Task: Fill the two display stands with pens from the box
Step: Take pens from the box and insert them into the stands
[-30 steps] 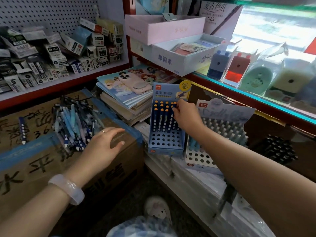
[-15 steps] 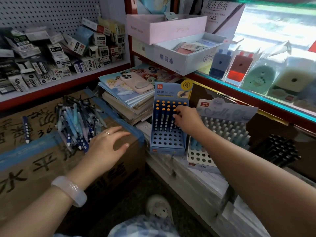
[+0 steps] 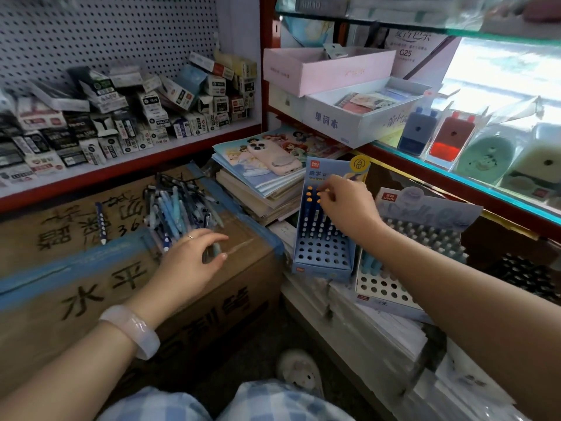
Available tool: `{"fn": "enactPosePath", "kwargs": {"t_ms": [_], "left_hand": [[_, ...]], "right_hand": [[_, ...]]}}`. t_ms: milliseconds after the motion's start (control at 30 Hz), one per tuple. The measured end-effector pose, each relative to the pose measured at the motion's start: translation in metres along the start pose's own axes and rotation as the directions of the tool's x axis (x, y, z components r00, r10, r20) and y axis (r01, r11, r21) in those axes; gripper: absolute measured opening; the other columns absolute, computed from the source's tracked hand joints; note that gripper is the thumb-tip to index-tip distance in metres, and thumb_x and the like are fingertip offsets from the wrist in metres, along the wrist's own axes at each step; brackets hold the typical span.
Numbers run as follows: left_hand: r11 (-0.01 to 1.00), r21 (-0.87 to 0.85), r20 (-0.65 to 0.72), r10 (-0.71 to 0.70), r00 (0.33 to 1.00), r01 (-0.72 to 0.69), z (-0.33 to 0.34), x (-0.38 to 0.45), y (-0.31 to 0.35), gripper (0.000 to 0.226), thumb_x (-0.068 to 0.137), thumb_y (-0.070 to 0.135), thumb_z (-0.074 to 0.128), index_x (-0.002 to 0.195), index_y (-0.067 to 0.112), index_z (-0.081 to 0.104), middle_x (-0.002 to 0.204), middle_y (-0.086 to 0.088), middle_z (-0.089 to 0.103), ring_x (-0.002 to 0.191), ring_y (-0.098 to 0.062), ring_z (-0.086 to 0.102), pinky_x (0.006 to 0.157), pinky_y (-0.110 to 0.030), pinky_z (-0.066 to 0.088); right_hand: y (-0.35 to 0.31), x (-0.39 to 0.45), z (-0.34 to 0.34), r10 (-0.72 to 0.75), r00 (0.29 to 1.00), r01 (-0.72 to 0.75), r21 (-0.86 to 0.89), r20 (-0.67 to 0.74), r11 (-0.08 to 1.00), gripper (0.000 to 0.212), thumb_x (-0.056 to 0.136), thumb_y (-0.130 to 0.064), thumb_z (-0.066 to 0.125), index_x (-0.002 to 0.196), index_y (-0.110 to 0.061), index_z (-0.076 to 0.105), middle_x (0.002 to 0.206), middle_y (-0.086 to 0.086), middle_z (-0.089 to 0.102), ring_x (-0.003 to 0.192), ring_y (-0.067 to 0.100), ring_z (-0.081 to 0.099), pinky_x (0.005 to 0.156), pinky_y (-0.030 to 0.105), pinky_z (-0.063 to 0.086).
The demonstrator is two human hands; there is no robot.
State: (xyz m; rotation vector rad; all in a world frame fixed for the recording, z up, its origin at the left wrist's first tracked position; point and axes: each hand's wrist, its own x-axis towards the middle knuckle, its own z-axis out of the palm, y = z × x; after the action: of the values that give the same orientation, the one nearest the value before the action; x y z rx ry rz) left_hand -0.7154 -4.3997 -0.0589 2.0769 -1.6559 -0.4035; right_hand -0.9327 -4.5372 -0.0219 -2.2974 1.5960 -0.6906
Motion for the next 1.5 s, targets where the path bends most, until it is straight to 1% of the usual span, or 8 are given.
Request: {"fn": "enactPosePath", "kwargs": {"t_ms": [333,467,600,667,800,1033,1433,1500], "left_hand": [[0.931,-0.198,-0.088,-0.330,0.940,0.308,-0.039,0.020,-0.080,0.032,0.097,0.023,0.045,0.125,0.013,0.053,0.116,-0.006,0.055,0.092,-0.022,0.053,0.066,-0.030,0.040],[0.846,-0.257,-0.054,-0.495,0.867,0.467,-0.050,0.049,-0.109,0.038,0.096,0.029,0.047,0.128,0.011,0.048,0.122,-0.011,0.054,0.099,-0.025,0.055,0.079,-0.031,0.044],[0.729,-0.297,0.063,-0.630,0.774,0.617,-0.045,0.081,-0.116,0.054,0.093,0.040,0.049,0.131,0.004,0.040,0.116,-0.011,0.055,0.097,-0.027,0.056,0.081,-0.033,0.047],[0.713,-0.271,0.103,-0.646,0.756,0.646,-0.043,0.096,-0.112,0.059,0.090,0.046,0.051,0.130,0.003,0.042,0.118,-0.014,0.056,0.095,-0.027,0.058,0.074,-0.030,0.045],[0.636,-0.342,0.238,-0.654,0.718,0.692,-0.033,0.118,-0.115,0.065,0.087,0.044,0.058,0.140,0.012,0.038,0.143,-0.010,0.042,0.125,-0.030,0.046,0.096,-0.037,0.044],[0.569,-0.426,0.285,-0.653,0.702,0.703,-0.023,0.131,-0.123,0.059,0.087,0.031,0.062,0.138,0.008,0.041,0.133,-0.009,0.050,0.114,-0.028,0.053,0.095,-0.039,0.046],[0.714,-0.024,0.136,-0.691,0.710,0.700,-0.026,0.132,-0.129,0.050,0.088,0.025,0.061,0.130,0.005,0.044,0.067,-0.006,0.044,0.055,-0.016,0.043,0.051,-0.026,0.036],[0.709,-0.040,0.106,-0.697,0.709,0.704,-0.022,0.131,-0.131,0.025,0.087,0.023,0.062,0.105,0.008,0.053,0.067,-0.006,0.045,0.054,-0.016,0.044,0.050,-0.025,0.036]], "right_hand": [[-0.110,0.026,0.041,-0.359,0.833,0.338,0.126,0.420,0.933,0.034,0.099,-0.023,0.044,0.130,-0.015,0.054,0.134,0.002,0.053,0.121,0.018,0.049,0.081,0.014,0.033],[-0.130,0.036,0.071,-0.367,0.818,0.302,0.213,0.443,0.929,0.034,0.099,-0.026,0.044,0.130,-0.016,0.054,0.115,-0.003,0.060,0.106,0.012,0.055,0.074,0.007,0.036],[-0.138,0.045,0.097,-0.352,0.831,0.266,0.248,0.430,0.931,0.034,0.099,-0.027,0.044,0.129,-0.018,0.054,0.133,0.001,0.055,0.125,0.017,0.047,0.094,0.023,0.037],[-0.138,0.049,0.106,-0.361,0.825,0.273,0.254,0.434,0.928,0.033,0.099,-0.027,0.044,0.129,-0.018,0.055,0.132,0.001,0.056,0.124,0.018,0.048,0.088,0.021,0.036],[-0.132,0.054,0.115,-0.353,0.830,0.253,0.274,0.432,0.928,0.032,0.099,-0.028,0.043,0.128,-0.021,0.056,0.133,-0.001,0.055,0.123,0.016,0.048,0.083,0.018,0.036],[-0.112,0.054,0.121,-0.317,0.849,0.190,0.314,0.423,0.930,0.029,0.099,-0.027,0.043,0.124,-0.024,0.057,0.132,-0.002,0.055,0.116,0.015,0.053,0.085,0.025,0.044],[-0.087,0.048,0.125,-0.249,0.853,0.113,0.303,0.459,0.946,0.029,0.100,-0.028,0.042,0.124,-0.024,0.056,0.120,0.000,0.059,0.099,0.012,0.057,0.066,0.016,0.040],[-0.085,0.046,0.124,-0.242,0.858,0.102,0.312,0.453,0.945,0.029,0.100,-0.026,0.042,0.124,-0.024,0.056,0.114,-0.004,0.058,0.081,0.004,0.054,0.058,0.011,0.036]]}}
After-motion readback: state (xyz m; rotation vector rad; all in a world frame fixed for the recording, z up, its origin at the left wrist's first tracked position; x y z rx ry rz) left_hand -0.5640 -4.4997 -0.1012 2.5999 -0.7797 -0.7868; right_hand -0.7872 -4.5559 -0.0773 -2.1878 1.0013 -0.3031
